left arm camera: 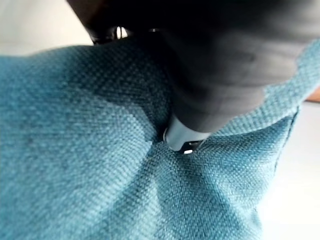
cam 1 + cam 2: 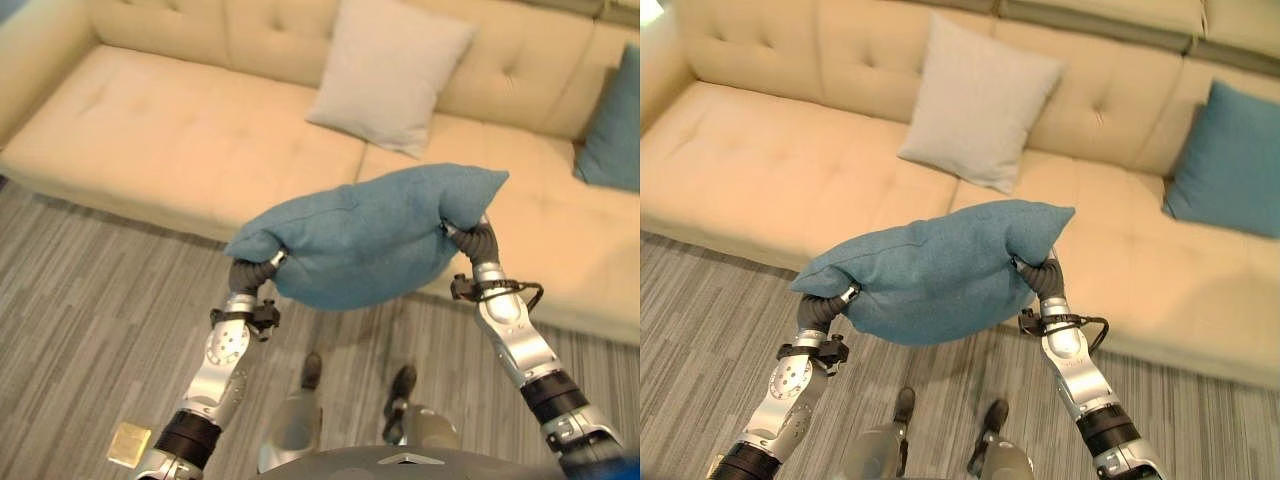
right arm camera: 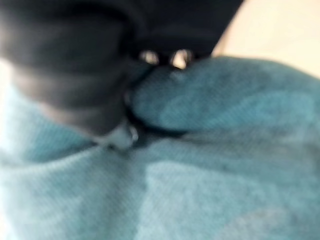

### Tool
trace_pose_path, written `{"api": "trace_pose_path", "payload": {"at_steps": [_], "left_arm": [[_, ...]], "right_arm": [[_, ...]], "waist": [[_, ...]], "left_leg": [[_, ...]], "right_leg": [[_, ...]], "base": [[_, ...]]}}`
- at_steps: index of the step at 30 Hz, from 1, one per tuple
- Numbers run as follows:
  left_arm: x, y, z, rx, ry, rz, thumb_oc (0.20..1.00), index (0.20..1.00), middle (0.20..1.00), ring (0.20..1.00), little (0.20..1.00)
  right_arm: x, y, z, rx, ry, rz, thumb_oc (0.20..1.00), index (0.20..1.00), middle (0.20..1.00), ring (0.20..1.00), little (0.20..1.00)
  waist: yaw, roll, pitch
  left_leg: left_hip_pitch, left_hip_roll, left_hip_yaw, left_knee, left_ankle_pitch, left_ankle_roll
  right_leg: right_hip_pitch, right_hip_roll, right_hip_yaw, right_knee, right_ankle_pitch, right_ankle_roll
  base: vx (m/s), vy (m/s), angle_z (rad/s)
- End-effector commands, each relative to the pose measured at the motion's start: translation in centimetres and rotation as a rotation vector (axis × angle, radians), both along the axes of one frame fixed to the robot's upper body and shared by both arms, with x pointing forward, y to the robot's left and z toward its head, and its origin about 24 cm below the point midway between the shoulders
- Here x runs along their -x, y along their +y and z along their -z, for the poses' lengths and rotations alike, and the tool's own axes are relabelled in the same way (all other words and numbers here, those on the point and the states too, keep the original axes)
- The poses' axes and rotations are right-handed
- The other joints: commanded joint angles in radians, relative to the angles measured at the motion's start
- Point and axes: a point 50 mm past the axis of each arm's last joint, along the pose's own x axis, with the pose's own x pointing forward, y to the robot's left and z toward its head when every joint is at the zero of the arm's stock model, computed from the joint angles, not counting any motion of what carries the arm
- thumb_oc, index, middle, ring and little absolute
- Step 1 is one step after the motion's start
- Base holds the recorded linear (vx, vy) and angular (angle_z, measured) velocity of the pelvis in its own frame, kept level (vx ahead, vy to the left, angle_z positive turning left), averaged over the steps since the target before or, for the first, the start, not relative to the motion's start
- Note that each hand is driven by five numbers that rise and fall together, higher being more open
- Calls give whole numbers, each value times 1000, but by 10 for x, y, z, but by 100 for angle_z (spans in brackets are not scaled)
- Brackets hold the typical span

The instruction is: Pick up all the scattered cushions and arrange them neatly on the sofa.

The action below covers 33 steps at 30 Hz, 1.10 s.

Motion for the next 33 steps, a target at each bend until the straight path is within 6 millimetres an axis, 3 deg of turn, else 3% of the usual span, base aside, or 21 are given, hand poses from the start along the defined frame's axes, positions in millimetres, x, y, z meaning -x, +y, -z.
{"api": "trace_pose_path", "payload": {"at_steps": [1,4,5,6,7,8,9,11,12,17,18,19,21,22,23,24,29,31,33], "left_arm": [[-5,-17,-32,-24,-177,119,200,200,200,200,200],[-1,-24,-24,4,-141,137,200,200,200,200,200],[1,-27,-22,19,-131,144,200,200,200,200,200],[3,-29,-19,23,-120,152,200,200,200,200,200],[4,-31,-15,23,-99,165,200,200,200,200,200],[4,-31,-15,23,-99,165,200,200,200,200,200],[4,-32,-14,27,-95,171,200,200,200,200,200],[4,-34,-14,25,-92,187,200,200,200,200,200],[3,-35,-13,20,-87,195,200,200,200,200,200],[4,-41,-13,4,-82,218,200,200,200,200,200],[4,-41,-14,-7,-84,225,200,200,200,200,200],[3,-40,-16,-20,-89,234,200,200,200,200,200],[2,-41,-16,-38,-90,239,200,200,200,200,200],[-1,-42,-18,-57,-103,246,200,200,200,200,200],[-1,-43,-18,-62,-102,251,200,200,200,200,200],[-1,-44,-18,-62,-102,251,200,200,200,200,200],[-3,-46,-17,-67,-103,265,200,200,200,200,200],[-3,-46,-17,-81,-105,274,200,200,200,200,200],[-2,-46,-16,-78,-102,278,200,200,200,200,200]], "right_arm": [[-2,19,-34,-25,-189,-89,200,200,200,200,200],[1,10,-32,-4,-179,-65,200,200,200,200,200],[3,9,-30,6,-171,-64,200,200,200,200,200],[4,7,-31,15,-171,-60,200,200,200,200,200],[7,4,-26,13,-153,-48,200,200,200,200,200],[7,4,-26,12,-152,-48,200,200,200,200,200],[7,4,-26,10,-147,-45,200,200,200,200,200],[7,3,-26,12,-146,-38,200,200,200,200,200],[7,2,-26,15,-146,-34,200,200,200,200,200],[6,7,-23,14,-129,-44,200,200,200,200,200],[4,9,-23,16,-125,-51,200,200,200,200,200],[2,13,-25,10,-132,-61,200,200,200,200,200],[2,16,-26,1,-138,-70,200,200,200,200,200],[2,18,-28,-7,-145,-75,200,200,200,200,200],[3,17,-28,-10,-145,-80,200,200,200,200,200],[3,17,-28,-9,-145,-80,200,200,200,200,200],[4,13,-26,-10,-134,-80,200,200,200,200,200],[5,8,-21,-3,-116,-69,200,200,200,200,200],[7,7,-21,-6,-116,-69,200,200,200,200,200]], "waist": [[31,-22,-92],[25,-34,-92],[16,-37,-92],[1,-39,-95],[-32,-48,-102],[-31,-48,-103],[-45,-51,-110],[-71,-43,-132],[-74,-42,-143],[-59,-65,-162],[-59,-66,-159],[-60,-64,-150],[-69,-68,-140],[-93,-58,-125],[-107,-51,-122],[-106,-51,-122],[-139,-60,-101],[-141,-72,-86],[-144,-77,-86]], "left_leg": [[2,1,-59,-73,-11,-58],[-45,-14,-41,-27,1,-70],[-51,0,22,-15,-4,-65],[-74,21,126,20,-7,-57],[-87,88,372,58,-34,-31],[-88,88,373,60,-35,-31],[-80,108,430,77,-58,-37],[-48,149,557,54,-55,-30],[-39,150,568,52,-48,-30],[-22,94,542,69,-112,16],[-3,77,543,60,-127,31],[24,50,536,52,-151,58],[40,30,521,45,-161,73],[66,19,494,24,-149,85],[79,14,466,5,-142,80],[79,13,467,4,-142,80],[115,-38,338,-45,-131,72],[136,-65,260,-39,-146,64],[141,-74,246,-33,-154,64]], "right_leg": [[30,79,109,91,-181,18],[79,82,42,23,-183,10],[89,83,27,9,-186,9],[98,79,4,-14,-178,11],[110,59,-60,-36,-156,11],[110,59,-59,-37,-155,11],[118,56,-67,-41,-163,14],[123,47,-114,-40,-158,17],[131,46,-127,-39,-160,17],[152,-14,-131,18,-159,44],[138,-43,-132,79,-150,57],[100,-97,-113,225,-110,85],[56,-116,-63,314,-93,96],[-26,-56,48,362,-103,72],[-65,-1,117,347,-139,55],[-67,-1,118,350,-141,55],[-155,98,252,174,-111,55],[-179,105,232,116,-63,63],[-161,106,233,100,-61,59]], "base": [[5,-73,137],[-45,-25,105],[-57,45,134],[-96,122,142],[-85,117,116],[30,101,84],[89,76,85],[123,156,91],[173,194,63],[178,239,21],[221,430,21],[241,436,10],[167,273,24],[165,163,50],[167,149,57],[171,77,57],[207,19,74],[270,-49,139],[166,-40,104]]}}
